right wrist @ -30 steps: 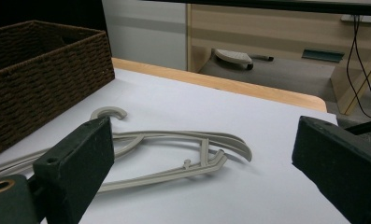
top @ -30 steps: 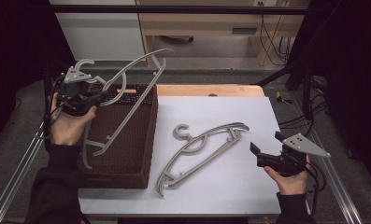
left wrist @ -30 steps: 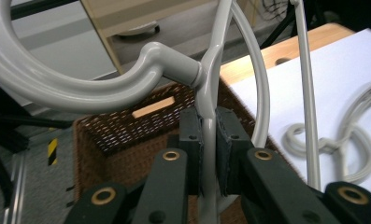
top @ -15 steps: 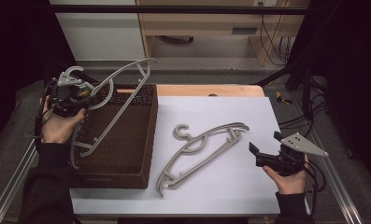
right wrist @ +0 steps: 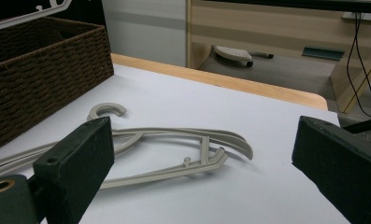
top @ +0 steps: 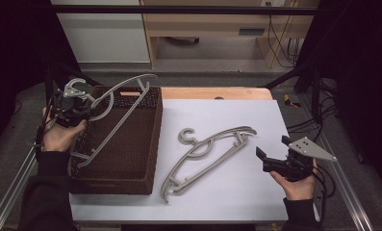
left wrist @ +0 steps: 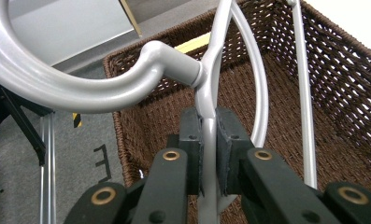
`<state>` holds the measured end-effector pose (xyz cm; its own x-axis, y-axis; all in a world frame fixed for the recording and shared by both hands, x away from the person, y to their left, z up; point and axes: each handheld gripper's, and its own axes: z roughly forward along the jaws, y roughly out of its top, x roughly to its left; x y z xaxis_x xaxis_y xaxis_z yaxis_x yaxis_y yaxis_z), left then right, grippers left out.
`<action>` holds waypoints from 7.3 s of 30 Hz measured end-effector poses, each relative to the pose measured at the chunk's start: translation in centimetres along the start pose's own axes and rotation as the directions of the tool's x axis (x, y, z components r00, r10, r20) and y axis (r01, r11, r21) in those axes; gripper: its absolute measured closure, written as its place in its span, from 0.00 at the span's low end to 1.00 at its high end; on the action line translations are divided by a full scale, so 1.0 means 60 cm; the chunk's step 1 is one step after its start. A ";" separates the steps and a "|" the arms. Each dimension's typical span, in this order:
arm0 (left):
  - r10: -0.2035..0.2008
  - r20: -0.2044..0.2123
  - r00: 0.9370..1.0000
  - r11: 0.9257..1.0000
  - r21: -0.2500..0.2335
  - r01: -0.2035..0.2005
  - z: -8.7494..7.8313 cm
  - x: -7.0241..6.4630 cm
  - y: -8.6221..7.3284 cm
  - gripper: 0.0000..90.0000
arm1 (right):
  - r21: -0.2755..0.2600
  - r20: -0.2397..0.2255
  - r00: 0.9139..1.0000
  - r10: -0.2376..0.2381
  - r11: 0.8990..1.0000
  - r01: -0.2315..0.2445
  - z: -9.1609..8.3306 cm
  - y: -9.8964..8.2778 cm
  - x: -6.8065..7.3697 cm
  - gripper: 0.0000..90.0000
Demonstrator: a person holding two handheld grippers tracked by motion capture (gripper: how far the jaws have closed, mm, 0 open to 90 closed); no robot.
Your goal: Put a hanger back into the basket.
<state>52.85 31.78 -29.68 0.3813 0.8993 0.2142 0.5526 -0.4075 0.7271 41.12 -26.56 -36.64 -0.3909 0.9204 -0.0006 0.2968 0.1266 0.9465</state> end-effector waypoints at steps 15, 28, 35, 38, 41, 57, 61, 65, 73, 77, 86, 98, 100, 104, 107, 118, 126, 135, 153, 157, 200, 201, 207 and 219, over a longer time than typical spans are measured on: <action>0.056 -0.011 0.998 0.996 0.065 -0.055 0.027 -0.007 -0.015 0.92 | 0.001 0.001 1.000 -0.001 1.000 0.001 0.002 -0.001 0.002 0.07; 0.064 -0.011 0.998 0.992 0.111 -0.062 0.049 -0.015 -0.027 0.92 | 0.003 0.000 1.000 -0.003 1.000 0.003 0.003 -0.001 0.003 0.07; 0.079 -0.020 0.997 0.986 0.151 -0.075 0.072 -0.027 -0.036 0.91 | 0.006 0.000 1.000 -0.003 1.000 0.003 0.003 -0.002 0.003 0.07; 0.072 -0.029 0.997 0.983 0.169 -0.066 0.087 -0.031 -0.045 0.91 | 0.005 -0.001 1.000 -0.004 1.000 0.004 0.004 -0.002 0.003 0.07; 0.067 -0.036 0.997 0.983 0.176 -0.060 0.097 -0.034 -0.051 0.91 | 0.004 0.000 1.000 -0.001 1.000 0.001 0.005 -0.002 0.004 0.07; 0.034 -0.044 0.998 0.975 0.219 -0.023 0.129 -0.026 -0.065 0.89 | 0.007 -0.001 1.000 -0.010 1.000 0.010 0.007 -0.003 0.004 0.07; -0.008 -0.030 1.000 0.982 0.189 0.014 0.116 -0.018 -0.067 0.81 | 0.007 -0.002 1.000 -0.007 1.000 0.007 0.006 -0.002 0.004 0.07; -0.042 -0.007 0.999 0.994 0.101 0.042 0.082 -0.013 -0.060 0.72 | 0.006 -0.002 1.000 -0.004 1.000 0.004 0.005 -0.002 0.004 0.07; -0.052 0.021 0.998 0.995 -0.088 0.054 0.018 -0.035 -0.041 0.58 | 0.000 0.000 1.000 -0.001 1.000 0.001 0.003 0.000 0.003 0.07; -0.040 0.050 0.998 0.986 -0.161 0.048 -0.004 -0.064 -0.031 0.52 | -0.002 0.002 1.000 0.001 1.000 -0.001 0.001 0.000 0.002 0.07; 0.040 0.105 0.994 0.962 -0.271 -0.010 -0.032 -0.162 -0.003 0.42 | -0.005 0.002 1.000 0.006 1.000 -0.006 -0.002 0.001 0.002 0.07; 0.081 0.190 0.979 0.945 -0.328 -0.014 -0.032 -0.263 0.015 0.38 | -0.003 0.000 1.000 0.004 1.000 -0.004 -0.002 0.001 0.003 0.07; 0.087 0.202 0.975 0.942 -0.335 -0.015 -0.030 -0.279 0.019 0.38 | -0.003 0.000 1.000 0.002 1.000 -0.002 -0.002 0.001 0.002 0.07; 0.106 0.228 0.968 0.941 -0.337 -0.024 -0.019 -0.316 0.027 0.36 | -0.002 -0.002 1.000 0.008 1.000 -0.008 -0.004 0.001 0.003 0.07; 0.117 0.241 0.963 0.941 -0.336 -0.030 -0.010 -0.339 0.032 0.35 | -0.004 -0.003 1.000 0.006 1.000 -0.006 -0.004 0.001 0.002 0.07; 0.144 0.276 0.950 0.958 -0.281 -0.064 0.049 -0.417 0.027 0.35 | -0.004 -0.007 1.000 0.008 1.000 -0.008 -0.006 0.001 0.002 0.08; 0.156 0.288 0.945 0.974 -0.204 -0.099 0.093 -0.447 0.008 0.37 | -0.009 -0.010 1.000 0.012 1.000 -0.012 -0.007 0.002 0.001 0.08; 0.181 0.271 0.945 0.982 -0.103 -0.159 0.139 -0.470 -0.010 0.43 | -0.009 -0.018 1.000 0.008 1.000 -0.008 -0.006 0.001 0.002 0.08; 0.172 0.264 0.949 0.985 -0.025 -0.171 0.175 -0.469 -0.024 0.47 | -0.005 -0.024 1.000 0.013 1.000 -0.013 -0.006 0.001 0.001 0.09; 0.143 0.249 0.958 0.990 -0.018 -0.143 0.183 -0.466 -0.024 0.49 | -0.002 -0.027 1.000 0.013 1.000 -0.014 -0.006 0.001 0.003 0.10; 0.072 0.273 0.959 0.992 0.080 -0.097 0.257 -0.470 -0.008 0.74 | -0.006 -0.038 0.999 0.001 1.000 -0.001 -0.010 0.000 0.004 0.10; 0.067 0.280 0.958 0.992 0.087 -0.095 0.258 -0.469 -0.007 0.75 | -0.006 -0.037 0.999 -0.002 1.000 0.002 -0.009 0.000 0.004 0.10; 0.063 0.295 0.953 0.989 0.113 -0.100 0.265 -0.473 -0.005 0.80 | -0.004 -0.036 0.999 -0.005 1.000 0.005 -0.007 0.000 0.005 0.10; 0.069 0.300 0.951 0.984 0.134 -0.113 0.262 -0.473 -0.002 0.89 | 0.000 -0.038 0.999 -0.001 1.000 0.001 -0.006 -0.001 0.005 0.10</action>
<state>53.61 3.84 -46.13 0.6231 0.7800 0.0579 0.6002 -0.5244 0.6039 40.66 -26.43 -36.58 -0.4243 0.9055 0.0111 0.2963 0.1273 0.9466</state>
